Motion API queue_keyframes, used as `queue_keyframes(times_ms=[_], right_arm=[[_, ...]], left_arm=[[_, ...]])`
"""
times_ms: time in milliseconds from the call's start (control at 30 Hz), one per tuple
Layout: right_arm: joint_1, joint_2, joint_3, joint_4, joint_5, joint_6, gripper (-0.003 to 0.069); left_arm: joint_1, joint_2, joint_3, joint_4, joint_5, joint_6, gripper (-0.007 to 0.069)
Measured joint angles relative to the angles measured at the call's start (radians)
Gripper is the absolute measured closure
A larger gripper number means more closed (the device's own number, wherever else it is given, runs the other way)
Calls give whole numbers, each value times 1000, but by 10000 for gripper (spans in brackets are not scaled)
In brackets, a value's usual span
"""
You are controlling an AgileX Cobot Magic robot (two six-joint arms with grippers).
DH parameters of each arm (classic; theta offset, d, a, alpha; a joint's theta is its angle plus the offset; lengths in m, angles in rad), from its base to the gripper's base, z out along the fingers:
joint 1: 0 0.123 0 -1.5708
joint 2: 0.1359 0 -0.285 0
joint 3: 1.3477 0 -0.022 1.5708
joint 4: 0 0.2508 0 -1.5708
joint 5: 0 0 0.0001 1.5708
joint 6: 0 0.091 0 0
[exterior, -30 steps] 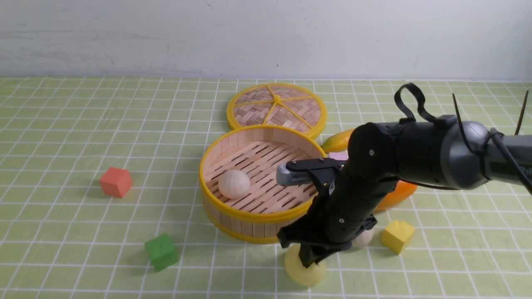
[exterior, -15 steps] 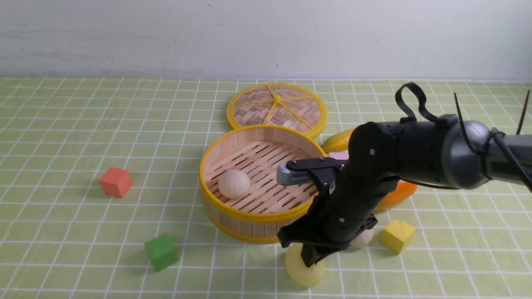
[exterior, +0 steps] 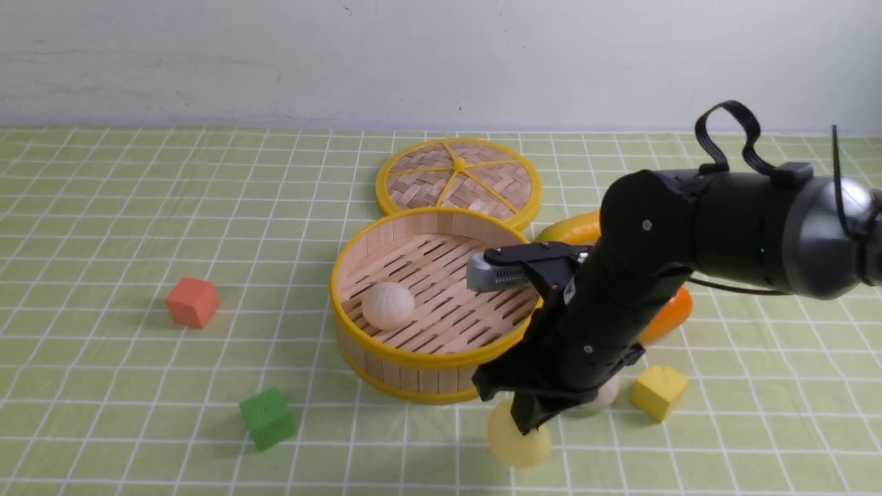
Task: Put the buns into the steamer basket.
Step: Use the right arm to put the steamed stuffed bun into the steamer
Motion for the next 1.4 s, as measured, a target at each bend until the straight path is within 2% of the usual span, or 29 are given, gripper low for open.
queue_keyframes(times_ms=[267, 533, 867, 1167, 1367, 1400], right_arm=[[0, -12, -102, 9, 47, 0, 659], [-3, 0, -349, -12, 87, -19, 659], [-44, 248, -524, -30, 83, -23, 659], [-43, 354, -541, -33, 69, -26, 650], [-43, 354, -549, -33, 68, -22, 561], [-43, 354, -549, -33, 68, -22, 517]], left_arm=[[0, 0, 0, 0, 0, 0, 486], [0, 0, 0, 0, 0, 0, 479], [0, 0, 0, 0, 0, 0, 470], [0, 0, 0, 0, 0, 0, 460], [0, 0, 0, 0, 0, 0, 460], [0, 0, 0, 0, 0, 0, 459]])
